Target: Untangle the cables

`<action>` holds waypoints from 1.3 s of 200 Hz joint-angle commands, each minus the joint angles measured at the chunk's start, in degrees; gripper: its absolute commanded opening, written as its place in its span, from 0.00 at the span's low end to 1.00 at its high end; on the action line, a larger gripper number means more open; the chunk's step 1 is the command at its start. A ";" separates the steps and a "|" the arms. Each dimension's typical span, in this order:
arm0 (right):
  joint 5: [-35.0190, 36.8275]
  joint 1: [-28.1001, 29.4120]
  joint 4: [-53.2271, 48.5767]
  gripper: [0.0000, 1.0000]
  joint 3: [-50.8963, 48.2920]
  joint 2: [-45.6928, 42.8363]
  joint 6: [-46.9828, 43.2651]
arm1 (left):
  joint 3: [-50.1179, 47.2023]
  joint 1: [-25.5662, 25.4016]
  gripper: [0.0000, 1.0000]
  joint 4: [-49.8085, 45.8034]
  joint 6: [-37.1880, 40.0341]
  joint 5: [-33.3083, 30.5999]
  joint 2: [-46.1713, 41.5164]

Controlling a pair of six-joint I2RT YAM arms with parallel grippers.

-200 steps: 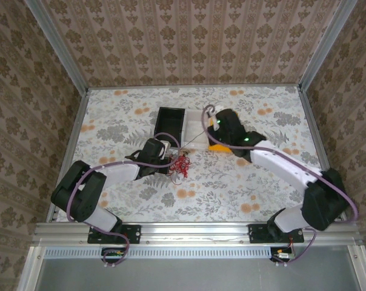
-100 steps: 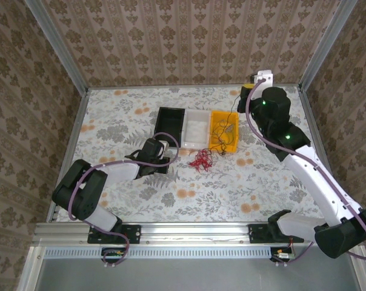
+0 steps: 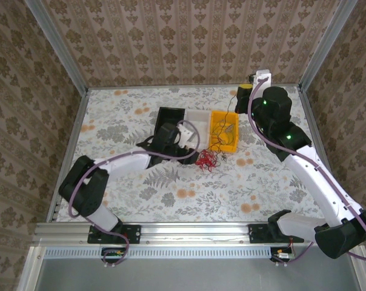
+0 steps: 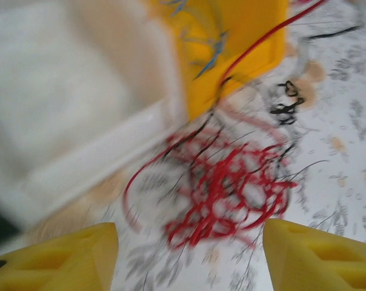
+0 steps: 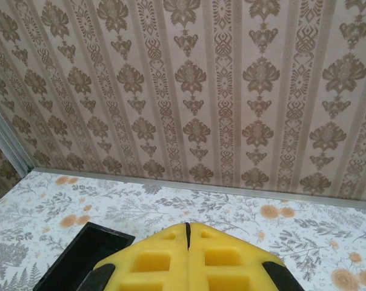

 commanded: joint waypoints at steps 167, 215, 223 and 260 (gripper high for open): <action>4.12 -0.29 1.43 0.01 0.22 -1.24 -0.75 | -6.67 -2.02 0.00 -8.12 3.65 -9.84 -1.66; 10.64 -1.75 3.65 0.00 0.88 -2.18 -2.28 | -19.46 9.36 0.00 -3.01 -11.26 -9.67 -6.38; 12.15 -2.10 3.96 0.00 0.88 -2.59 -2.39 | -19.98 10.96 0.00 -4.07 -14.19 -11.97 -6.21; 16.38 -4.61 4.39 0.00 -0.76 -5.03 -2.04 | -25.55 19.26 0.00 -1.12 -27.00 -14.67 -6.11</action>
